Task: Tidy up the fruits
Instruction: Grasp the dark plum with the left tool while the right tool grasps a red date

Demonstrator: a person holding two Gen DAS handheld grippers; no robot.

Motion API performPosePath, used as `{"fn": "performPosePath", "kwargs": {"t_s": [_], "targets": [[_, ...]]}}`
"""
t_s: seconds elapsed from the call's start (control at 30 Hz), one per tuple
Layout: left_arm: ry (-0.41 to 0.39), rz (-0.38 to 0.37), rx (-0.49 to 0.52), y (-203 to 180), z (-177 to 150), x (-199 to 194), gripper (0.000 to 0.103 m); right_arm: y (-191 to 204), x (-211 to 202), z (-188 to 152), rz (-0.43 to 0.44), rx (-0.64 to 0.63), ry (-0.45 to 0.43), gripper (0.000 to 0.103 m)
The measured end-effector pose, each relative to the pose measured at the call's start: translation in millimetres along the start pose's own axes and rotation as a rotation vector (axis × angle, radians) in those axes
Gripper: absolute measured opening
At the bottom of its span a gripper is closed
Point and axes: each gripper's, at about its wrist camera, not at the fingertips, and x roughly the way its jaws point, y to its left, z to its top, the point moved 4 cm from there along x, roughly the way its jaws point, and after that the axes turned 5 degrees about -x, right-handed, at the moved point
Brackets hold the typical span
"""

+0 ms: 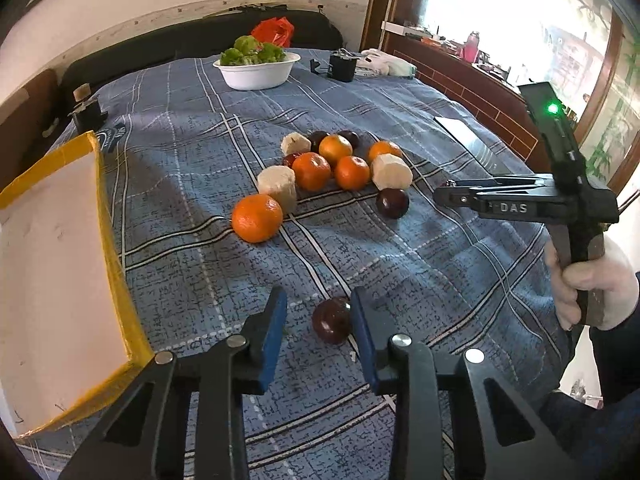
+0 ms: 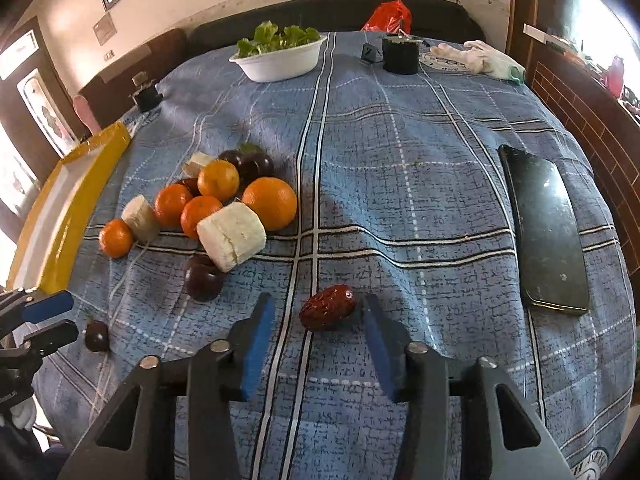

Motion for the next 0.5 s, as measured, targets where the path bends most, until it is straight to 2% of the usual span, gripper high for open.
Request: {"fn": "performPosePath", "kwargs": {"t_s": [0.07,0.1,0.23,0.37,0.5], "targets": [[0.007,0.001,0.002,0,0,2,0.025,2,1,1,-0.009,-0.013,-0.010,0.033],[0.013,0.002,0.001,1,-1,3,0.024,3,1,1,-0.002,-0.016,-0.014,0.032],[0.028,-0.021,-0.017,3,-2,5,0.017,4,-4,1,0.005,-0.015,-0.054,0.032],[0.033,-0.027,-0.001,0,-4,7,0.017,4,-11,2,0.032,-0.009,-0.102,0.032],[0.046,-0.042,0.024,-6,-5,8,0.017,1,-10,1,0.062,0.008,-0.102,0.032]]}}
